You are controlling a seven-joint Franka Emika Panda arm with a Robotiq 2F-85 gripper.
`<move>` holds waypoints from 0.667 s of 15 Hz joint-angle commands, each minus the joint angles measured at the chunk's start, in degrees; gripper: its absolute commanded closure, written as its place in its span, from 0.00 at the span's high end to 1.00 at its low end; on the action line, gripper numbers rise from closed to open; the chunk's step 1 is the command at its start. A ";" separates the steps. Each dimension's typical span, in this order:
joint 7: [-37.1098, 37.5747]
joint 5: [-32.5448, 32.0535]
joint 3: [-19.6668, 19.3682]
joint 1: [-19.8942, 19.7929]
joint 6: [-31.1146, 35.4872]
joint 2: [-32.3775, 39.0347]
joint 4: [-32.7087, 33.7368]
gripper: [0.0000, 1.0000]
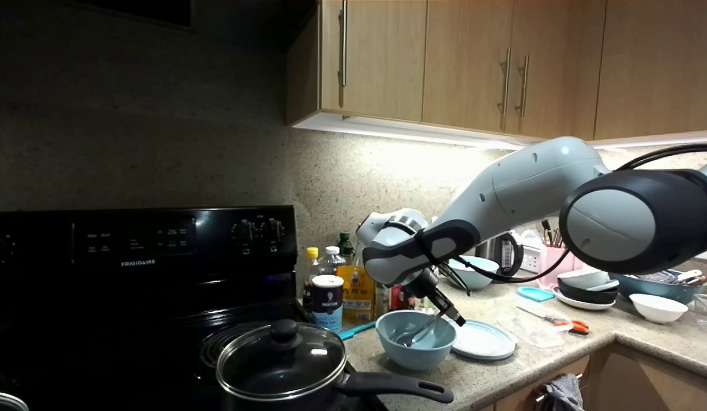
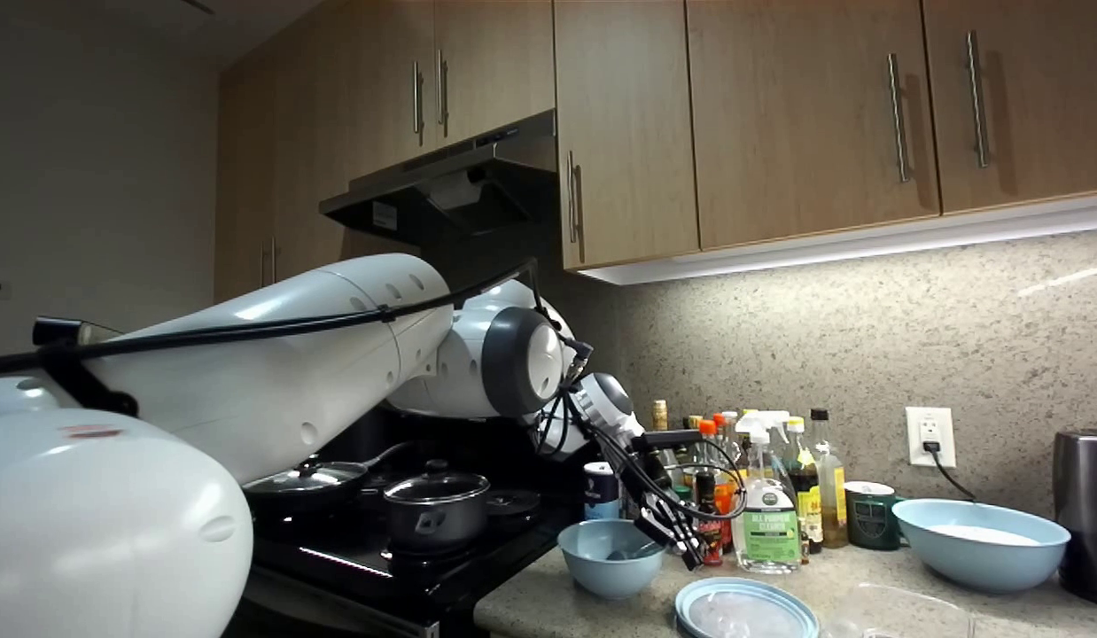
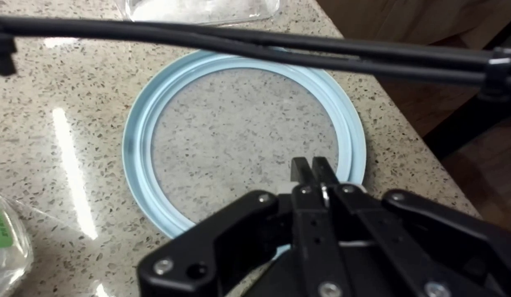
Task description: Put the spoon on the blue plate
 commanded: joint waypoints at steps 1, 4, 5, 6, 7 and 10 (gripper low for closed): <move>5.79 2.58 0.73 -1.78 1.38 -4.26 -4.87 0.06; 12.00 5.59 1.16 -3.83 3.93 -7.60 -8.66 0.07; 13.48 6.34 1.11 -4.37 4.75 -8.61 -9.91 0.07; 15.16 7.13 1.12 -5.11 5.77 -9.94 -11.69 0.07; 16.48 7.88 1.10 -5.75 6.73 -11.21 -13.37 0.06; 19.39 10.97 -0.46 -6.77 9.49 -15.03 -18.83 0.06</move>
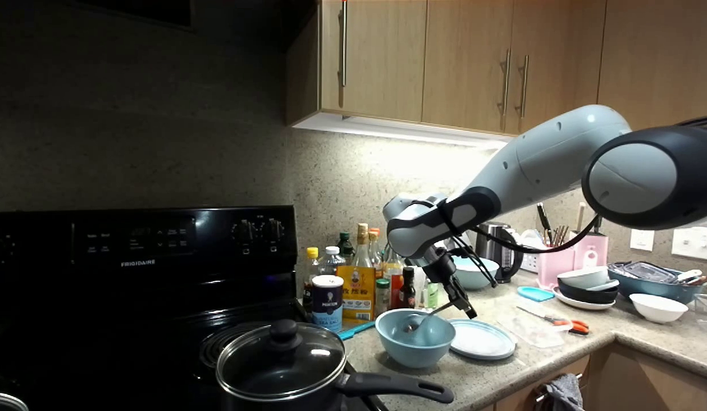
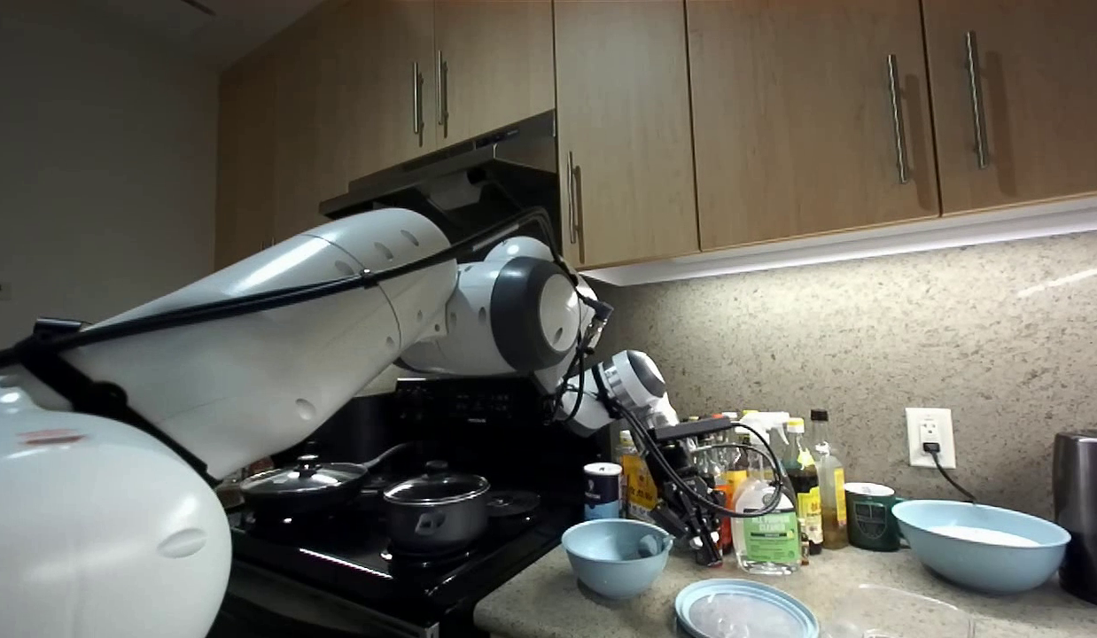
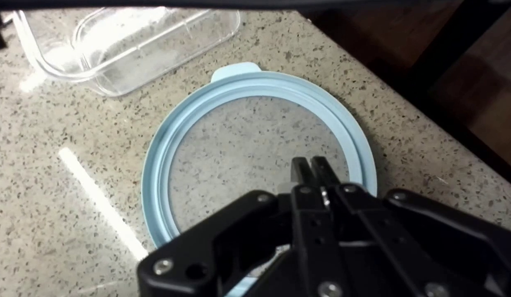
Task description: Put the spoon on the blue plate
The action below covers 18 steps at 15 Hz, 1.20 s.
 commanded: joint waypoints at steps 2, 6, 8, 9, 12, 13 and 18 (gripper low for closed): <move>5.71 4.47 -0.64 -2.22 5.58 -9.24 -13.48 0.06; 8.74 5.90 -0.53 -3.62 9.83 -14.46 -21.28 0.06; 10.51 5.90 -0.69 -3.69 11.80 -16.74 -24.72 0.06; 11.56 5.70 -0.87 -3.60 12.54 -17.67 -26.18 0.06; 11.12 4.97 -1.13 -3.02 9.86 -14.61 -21.81 0.13; 11.52 4.97 -1.12 -2.96 9.88 -15.20 -22.62 0.18; 13.33 6.98 -0.21 -3.55 12.87 -19.87 -27.90 0.56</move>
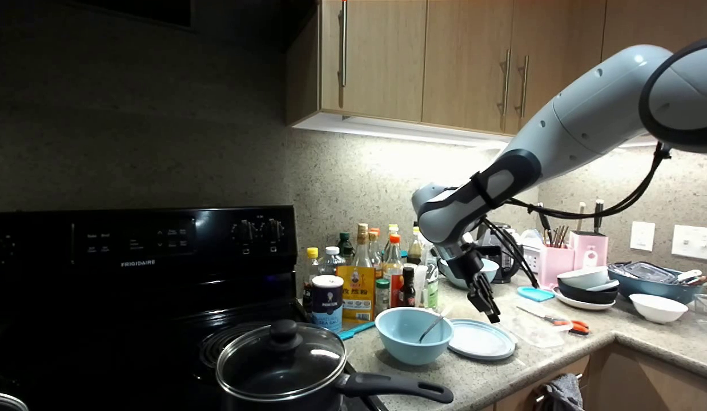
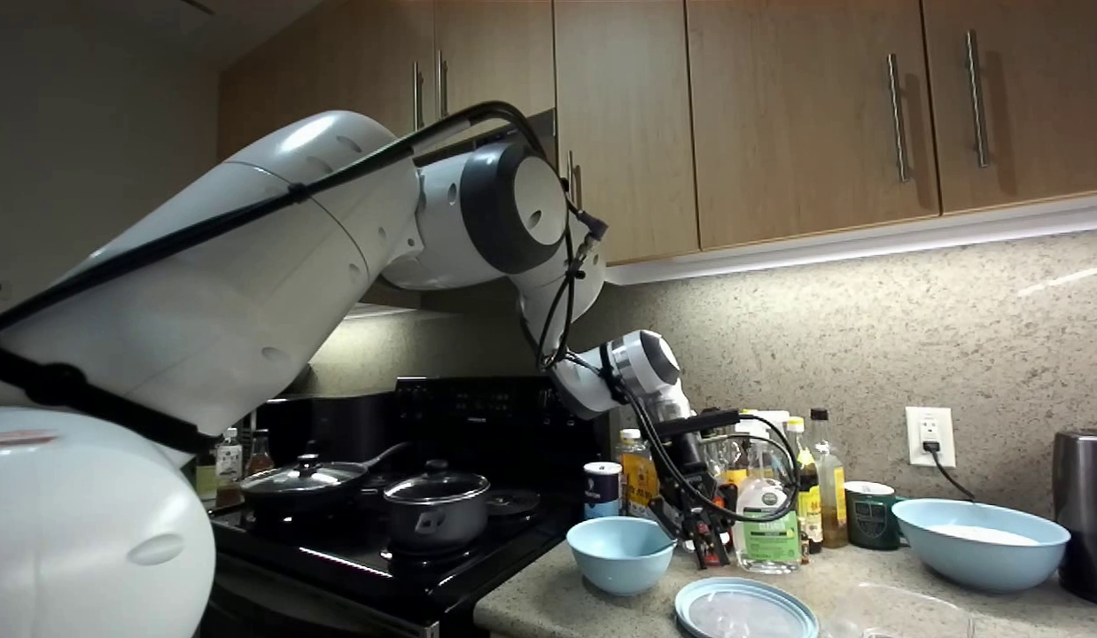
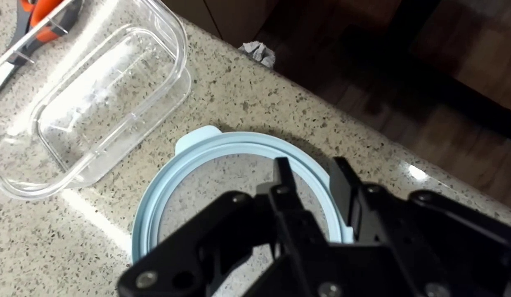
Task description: Put the spoon on the blue plate
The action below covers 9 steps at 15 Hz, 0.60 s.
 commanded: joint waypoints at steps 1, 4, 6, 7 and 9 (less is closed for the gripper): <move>1.43 3.46 0.84 -0.69 2.68 -5.04 -5.06 0.62; 3.36 11.51 1.92 -1.75 0.42 -8.44 -7.28 0.81; 5.86 16.23 1.64 -2.21 1.67 -10.55 -10.03 0.93; 7.93 17.80 1.11 -2.18 2.66 -11.28 -11.16 1.00; 5.86 15.84 0.68 -1.13 0.49 -8.13 -6.55 0.89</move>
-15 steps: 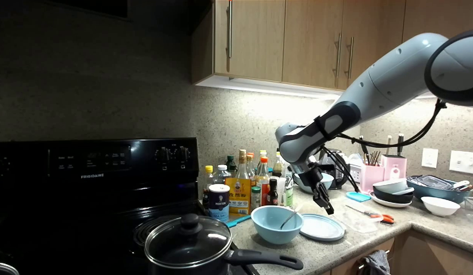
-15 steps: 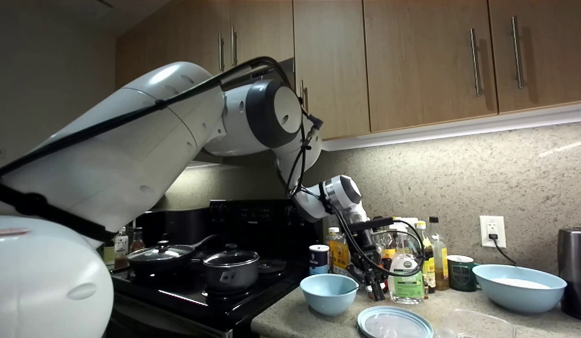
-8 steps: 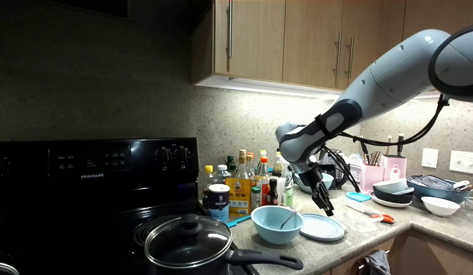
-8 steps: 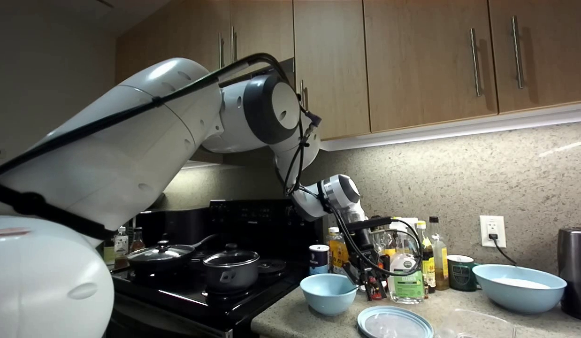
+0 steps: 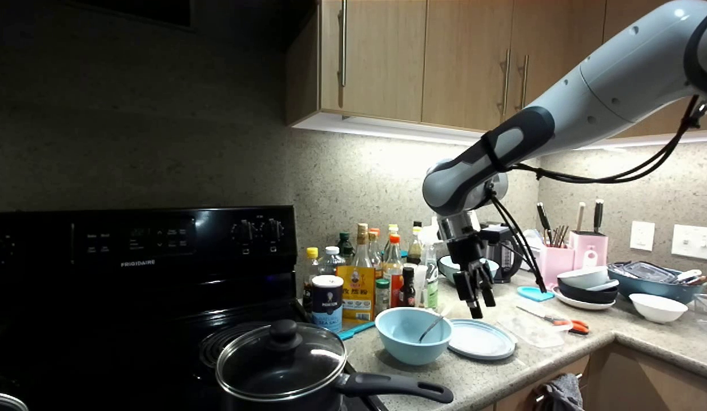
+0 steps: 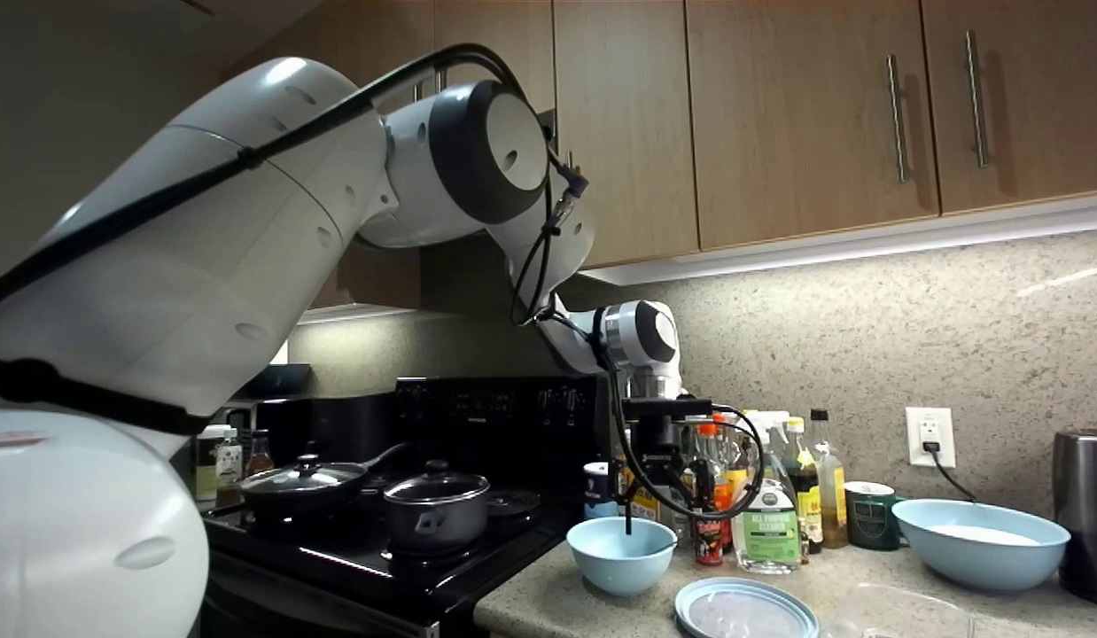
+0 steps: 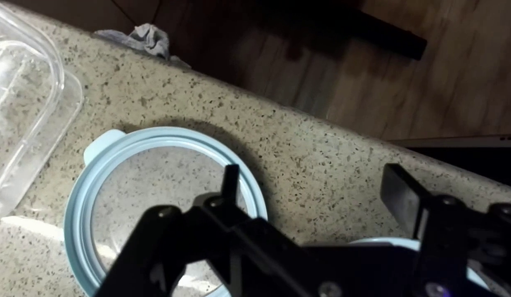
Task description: Put the spoon on the blue plate
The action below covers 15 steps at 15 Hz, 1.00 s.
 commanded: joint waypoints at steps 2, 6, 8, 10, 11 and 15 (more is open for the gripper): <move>0.56 0.59 -0.11 -0.28 0.08 -0.84 -1.11 0.99; 2.48 8.34 1.75 -1.04 -2.99 -0.46 -0.37 1.00; 6.89 14.71 2.60 -0.26 -0.32 -0.26 -0.85 1.00; 12.00 18.69 2.75 0.71 2.61 0.64 -0.27 1.00; 14.22 19.31 2.38 1.35 5.64 0.27 -0.86 1.00; 15.24 17.64 2.11 2.14 6.92 0.34 -0.82 1.00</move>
